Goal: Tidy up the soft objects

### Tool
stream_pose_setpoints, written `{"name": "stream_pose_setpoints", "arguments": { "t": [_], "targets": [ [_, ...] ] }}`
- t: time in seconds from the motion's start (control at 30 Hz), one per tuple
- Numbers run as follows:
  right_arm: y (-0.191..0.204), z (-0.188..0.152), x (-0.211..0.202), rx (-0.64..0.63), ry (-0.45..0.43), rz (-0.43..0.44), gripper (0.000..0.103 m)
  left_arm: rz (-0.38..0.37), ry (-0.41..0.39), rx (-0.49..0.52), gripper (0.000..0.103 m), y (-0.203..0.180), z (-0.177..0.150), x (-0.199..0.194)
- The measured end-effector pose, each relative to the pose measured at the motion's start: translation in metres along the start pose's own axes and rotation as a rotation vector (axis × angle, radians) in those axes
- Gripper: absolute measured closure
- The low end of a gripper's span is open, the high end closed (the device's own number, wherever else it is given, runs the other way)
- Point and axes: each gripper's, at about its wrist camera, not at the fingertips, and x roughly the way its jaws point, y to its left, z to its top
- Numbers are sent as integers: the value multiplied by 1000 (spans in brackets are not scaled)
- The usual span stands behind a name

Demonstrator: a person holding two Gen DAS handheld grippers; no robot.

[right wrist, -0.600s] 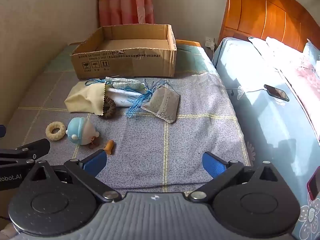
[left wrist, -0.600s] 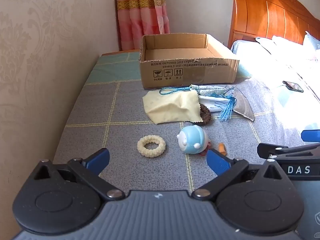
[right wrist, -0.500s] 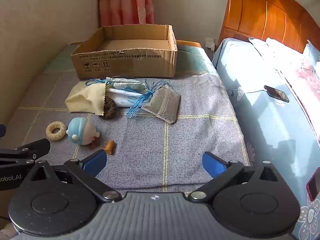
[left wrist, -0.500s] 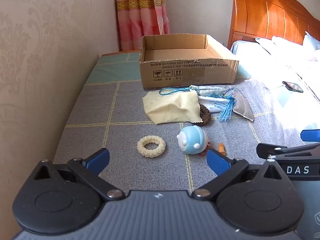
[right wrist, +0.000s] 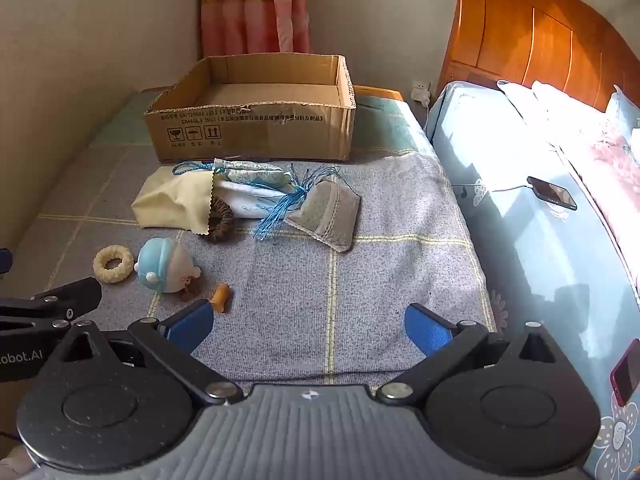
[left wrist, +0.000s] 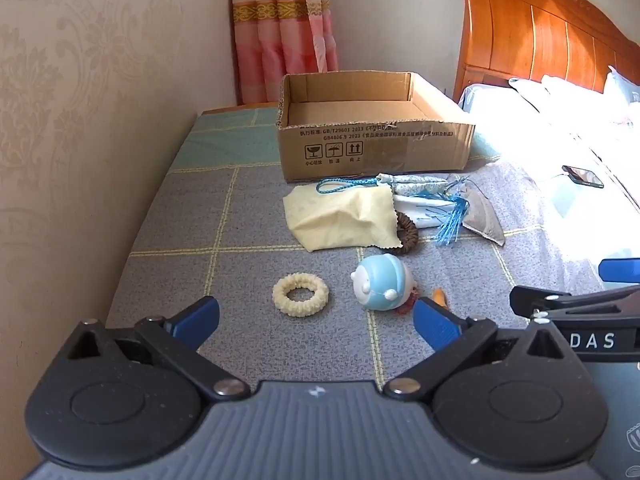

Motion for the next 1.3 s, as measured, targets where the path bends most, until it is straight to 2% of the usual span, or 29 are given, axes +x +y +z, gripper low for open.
{"name": "stream_pose_setpoints", "arguments": {
  "t": [1.3],
  "targets": [
    [0,0,-5,-10,-26,-9,0,-6,-12,-1,1,-1,2,-5]
  ]
}}
